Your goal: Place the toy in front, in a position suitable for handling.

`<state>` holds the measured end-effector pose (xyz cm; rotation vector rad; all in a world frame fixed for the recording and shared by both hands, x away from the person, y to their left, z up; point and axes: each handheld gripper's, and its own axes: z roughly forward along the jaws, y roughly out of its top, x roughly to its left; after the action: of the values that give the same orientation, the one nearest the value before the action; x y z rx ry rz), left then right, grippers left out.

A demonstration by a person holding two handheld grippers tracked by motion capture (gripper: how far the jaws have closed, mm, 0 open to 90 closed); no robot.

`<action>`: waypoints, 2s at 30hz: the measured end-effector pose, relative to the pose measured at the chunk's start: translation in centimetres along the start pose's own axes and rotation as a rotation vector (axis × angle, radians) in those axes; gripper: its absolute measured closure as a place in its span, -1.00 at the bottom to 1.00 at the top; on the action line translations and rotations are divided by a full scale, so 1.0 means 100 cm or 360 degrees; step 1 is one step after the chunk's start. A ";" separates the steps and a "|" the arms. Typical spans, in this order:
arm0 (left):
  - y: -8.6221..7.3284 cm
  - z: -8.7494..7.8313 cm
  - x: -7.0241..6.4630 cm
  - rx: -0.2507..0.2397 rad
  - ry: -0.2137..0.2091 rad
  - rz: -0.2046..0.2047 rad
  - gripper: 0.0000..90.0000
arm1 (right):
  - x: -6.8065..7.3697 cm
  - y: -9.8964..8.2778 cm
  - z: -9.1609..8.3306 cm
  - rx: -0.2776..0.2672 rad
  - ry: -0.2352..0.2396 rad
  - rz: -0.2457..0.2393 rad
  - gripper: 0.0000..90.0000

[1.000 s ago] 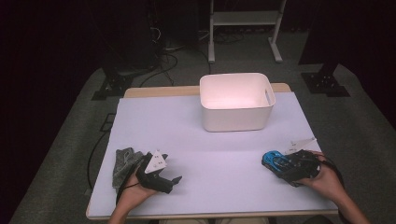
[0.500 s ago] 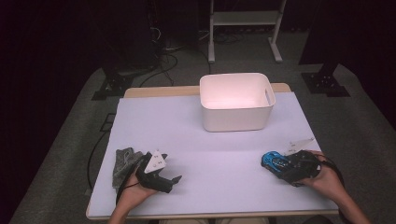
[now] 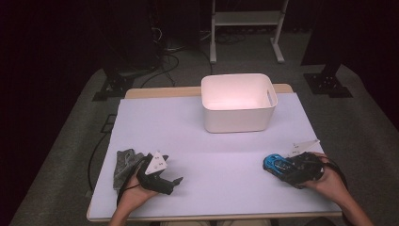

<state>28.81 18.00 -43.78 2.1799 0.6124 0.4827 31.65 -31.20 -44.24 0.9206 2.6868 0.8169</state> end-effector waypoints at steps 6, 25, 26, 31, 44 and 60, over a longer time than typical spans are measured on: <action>0.000 0.000 0.000 0.0001 -0.0006 0.0005 -0.84 | 0.004 -0.006 -0.001 -0.0010 -0.0024 -0.0012 -0.56; 0.001 0.001 -0.002 0.0002 -0.0010 0.0010 -0.84 | 0.006 -0.022 -0.007 -0.0105 -0.0065 0.0039 -0.45; 0.000 0.001 -0.001 0.0004 -0.0007 0.0011 -0.84 | 0.005 -0.022 -0.007 -0.0105 -0.0064 0.0040 -0.45; 0.000 0.000 0.000 0.0008 -0.0007 0.0009 -0.84 | 0.004 -0.023 -0.009 -0.0139 -0.0033 0.0068 -0.44; 0.000 0.000 0.000 0.0005 -0.0005 0.0009 -0.84 | 0.003 -0.026 -0.013 -0.0175 -0.0002 0.0085 -0.44; 0.001 -0.003 0.001 -0.0018 0.0006 -0.0005 -0.84 | 0.015 0.013 -0.024 -0.0336 0.0162 0.0001 -0.44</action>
<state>28.76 18.21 -43.50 2.1677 0.6135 0.4874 30.28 -30.46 -41.49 0.8513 2.6174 1.1506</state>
